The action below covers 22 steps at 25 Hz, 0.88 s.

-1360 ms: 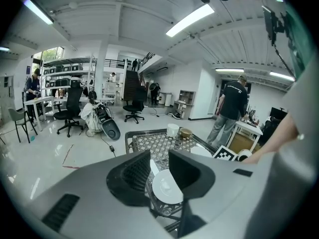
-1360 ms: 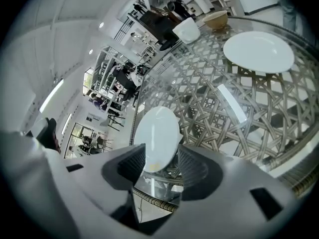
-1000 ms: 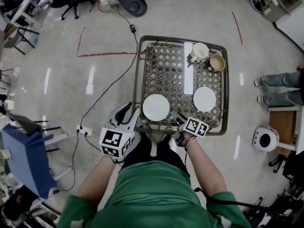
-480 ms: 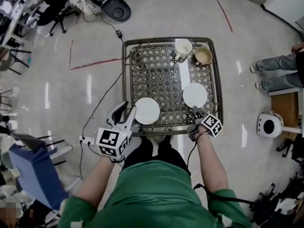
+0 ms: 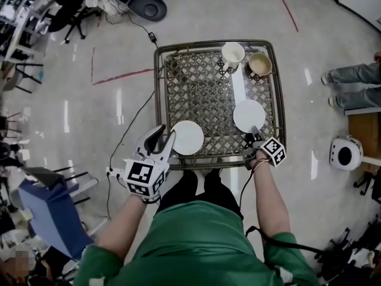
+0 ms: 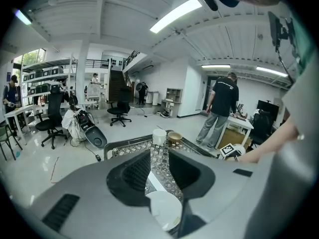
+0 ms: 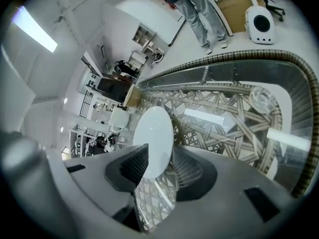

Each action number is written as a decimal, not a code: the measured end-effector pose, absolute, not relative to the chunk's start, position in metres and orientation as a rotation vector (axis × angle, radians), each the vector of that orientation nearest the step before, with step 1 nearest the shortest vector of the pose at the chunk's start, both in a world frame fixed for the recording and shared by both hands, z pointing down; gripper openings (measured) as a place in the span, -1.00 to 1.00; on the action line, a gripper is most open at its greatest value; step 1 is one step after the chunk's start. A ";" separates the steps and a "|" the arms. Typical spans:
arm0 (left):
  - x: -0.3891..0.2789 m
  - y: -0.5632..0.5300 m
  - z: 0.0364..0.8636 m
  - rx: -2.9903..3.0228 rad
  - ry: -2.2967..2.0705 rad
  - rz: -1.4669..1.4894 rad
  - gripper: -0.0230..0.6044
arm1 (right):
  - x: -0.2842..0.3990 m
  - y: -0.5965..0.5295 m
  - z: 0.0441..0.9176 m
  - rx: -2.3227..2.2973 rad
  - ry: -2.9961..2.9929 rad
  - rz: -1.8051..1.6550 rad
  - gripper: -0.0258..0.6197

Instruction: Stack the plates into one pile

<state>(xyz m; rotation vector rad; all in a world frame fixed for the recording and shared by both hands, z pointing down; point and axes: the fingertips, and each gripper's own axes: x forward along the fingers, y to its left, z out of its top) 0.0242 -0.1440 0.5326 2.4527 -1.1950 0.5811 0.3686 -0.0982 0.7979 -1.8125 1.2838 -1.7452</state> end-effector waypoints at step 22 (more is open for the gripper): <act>-0.021 -0.130 0.531 2.385 -1.271 0.499 -0.53 | 0.338 -0.118 0.738 -1.669 1.454 -1.660 -0.83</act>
